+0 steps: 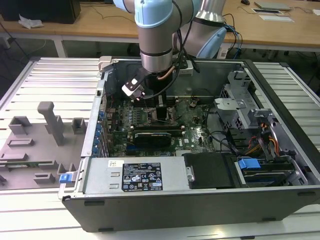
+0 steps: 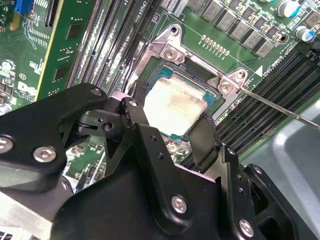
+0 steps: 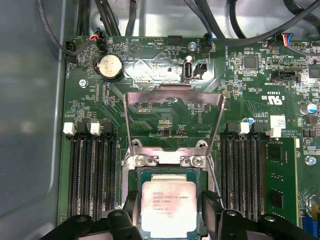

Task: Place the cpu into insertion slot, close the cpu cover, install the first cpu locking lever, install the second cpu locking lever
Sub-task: 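Place the cpu into insertion slot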

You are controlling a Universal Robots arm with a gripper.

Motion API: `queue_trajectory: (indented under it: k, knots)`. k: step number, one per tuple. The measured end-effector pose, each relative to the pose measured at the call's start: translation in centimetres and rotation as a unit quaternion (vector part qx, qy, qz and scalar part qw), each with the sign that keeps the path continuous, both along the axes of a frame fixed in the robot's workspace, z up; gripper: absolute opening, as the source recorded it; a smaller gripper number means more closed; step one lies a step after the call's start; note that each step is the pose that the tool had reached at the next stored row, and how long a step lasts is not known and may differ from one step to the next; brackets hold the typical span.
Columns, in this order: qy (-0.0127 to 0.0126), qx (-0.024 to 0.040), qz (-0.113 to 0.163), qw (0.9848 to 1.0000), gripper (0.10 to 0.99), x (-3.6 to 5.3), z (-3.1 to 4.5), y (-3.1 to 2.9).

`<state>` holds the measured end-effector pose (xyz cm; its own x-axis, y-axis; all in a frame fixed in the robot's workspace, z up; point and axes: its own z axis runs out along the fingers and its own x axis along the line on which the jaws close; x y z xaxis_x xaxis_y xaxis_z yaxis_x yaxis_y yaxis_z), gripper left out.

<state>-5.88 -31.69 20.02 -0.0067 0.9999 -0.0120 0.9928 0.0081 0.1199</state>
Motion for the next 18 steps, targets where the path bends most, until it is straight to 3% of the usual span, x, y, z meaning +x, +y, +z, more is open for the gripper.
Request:
queue_trajectory:
  k: [6,12,16,17,18]
  knots:
    - [-0.0001,0.0001,0.0,1.0,0.616,0.0,0.72,0.0]
    - [0.0,0.0,0.0,1.0,0.6,0.0,0.74,0.0]
    - [0.0,0.0001,0.0,1.0,0.349,0.0,0.74,0.0]
    - [-0.0001,0.0,0.0,1.0,0.349,0.0,0.74,0.0]
    - [0.0,0.0,0.0,1.0,0.29,0.0,0.74,0.0]
